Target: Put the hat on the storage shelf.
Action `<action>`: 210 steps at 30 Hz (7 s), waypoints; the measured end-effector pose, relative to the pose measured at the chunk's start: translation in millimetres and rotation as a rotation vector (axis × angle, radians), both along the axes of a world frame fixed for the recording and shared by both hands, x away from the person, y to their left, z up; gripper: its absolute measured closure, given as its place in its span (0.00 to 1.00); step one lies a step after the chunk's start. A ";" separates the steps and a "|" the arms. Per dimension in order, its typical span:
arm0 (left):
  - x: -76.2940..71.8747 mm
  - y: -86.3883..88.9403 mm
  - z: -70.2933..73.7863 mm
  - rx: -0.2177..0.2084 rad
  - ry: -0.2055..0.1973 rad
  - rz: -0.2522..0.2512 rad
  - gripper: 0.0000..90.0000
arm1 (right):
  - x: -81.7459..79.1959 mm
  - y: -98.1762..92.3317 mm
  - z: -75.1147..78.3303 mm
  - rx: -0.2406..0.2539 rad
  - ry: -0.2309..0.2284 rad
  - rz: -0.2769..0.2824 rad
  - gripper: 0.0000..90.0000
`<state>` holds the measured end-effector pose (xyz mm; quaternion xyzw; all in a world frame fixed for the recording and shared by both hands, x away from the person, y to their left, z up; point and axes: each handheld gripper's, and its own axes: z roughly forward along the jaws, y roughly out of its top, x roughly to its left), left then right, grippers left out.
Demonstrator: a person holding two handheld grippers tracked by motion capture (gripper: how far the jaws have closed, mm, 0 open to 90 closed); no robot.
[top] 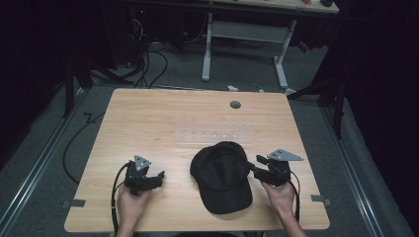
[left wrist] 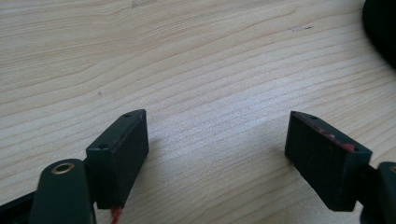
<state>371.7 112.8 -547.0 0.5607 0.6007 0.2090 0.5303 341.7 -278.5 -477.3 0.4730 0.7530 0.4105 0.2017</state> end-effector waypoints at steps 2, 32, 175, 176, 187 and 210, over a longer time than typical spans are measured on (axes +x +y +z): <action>0.0 0.0 0.0 0.000 0.000 0.000 0.24 | 4.2 2.5 0.2 0.005 0.004 0.009 0.57; 0.1 0.5 0.3 -0.007 0.000 0.001 0.24 | 39.9 24.3 -5.6 0.011 0.118 0.073 0.72; -35.9 -72.8 79.7 -0.408 0.126 -0.752 0.69 | 27.5 39.1 94.4 0.103 -0.219 0.442 0.96; -36.5 -73.2 79.4 -0.403 0.128 -0.755 0.71 | 28.0 39.9 94.9 0.095 -0.217 0.440 0.96; -45.1 -71.4 83.3 -0.375 0.115 -0.780 0.79 | 32.1 46.2 93.7 0.089 -0.204 0.431 0.93; -60.6 -70.3 91.5 -0.300 -0.021 -0.751 0.95 | 34.9 45.6 98.7 0.149 -0.200 0.423 0.70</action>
